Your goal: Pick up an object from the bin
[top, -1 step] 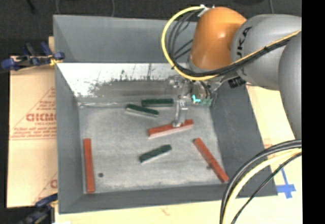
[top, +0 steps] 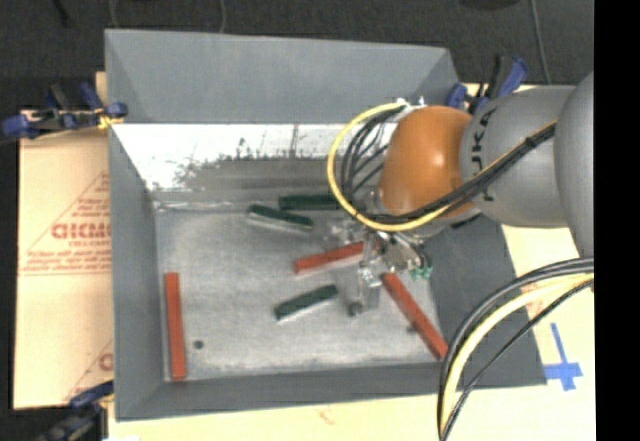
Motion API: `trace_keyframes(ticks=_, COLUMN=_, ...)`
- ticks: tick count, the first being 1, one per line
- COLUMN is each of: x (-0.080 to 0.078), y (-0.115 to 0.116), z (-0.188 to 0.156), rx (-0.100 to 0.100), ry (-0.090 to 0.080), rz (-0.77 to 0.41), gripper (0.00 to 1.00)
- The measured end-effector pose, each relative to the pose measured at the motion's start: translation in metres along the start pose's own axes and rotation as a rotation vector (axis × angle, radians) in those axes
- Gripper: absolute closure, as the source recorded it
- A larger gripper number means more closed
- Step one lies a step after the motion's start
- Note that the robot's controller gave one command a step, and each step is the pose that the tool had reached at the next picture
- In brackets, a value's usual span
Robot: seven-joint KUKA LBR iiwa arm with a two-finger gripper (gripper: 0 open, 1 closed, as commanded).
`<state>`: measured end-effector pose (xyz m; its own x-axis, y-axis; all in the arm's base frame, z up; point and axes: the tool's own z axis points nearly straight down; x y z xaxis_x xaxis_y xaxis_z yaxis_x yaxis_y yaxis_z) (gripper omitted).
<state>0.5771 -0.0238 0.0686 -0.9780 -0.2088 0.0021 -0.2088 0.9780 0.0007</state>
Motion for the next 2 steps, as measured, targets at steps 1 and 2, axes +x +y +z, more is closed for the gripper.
trace_keyframes(ticks=1, x=-0.003, y=0.000, z=-0.003, rx=0.002, ry=-0.007, rz=0.000, gripper=1.00)
trace_keyframes(ticks=2, x=-0.005, y=-0.007, z=-0.189, rx=0.005, ry=-0.015, rz=-0.015, gripper=1.00)
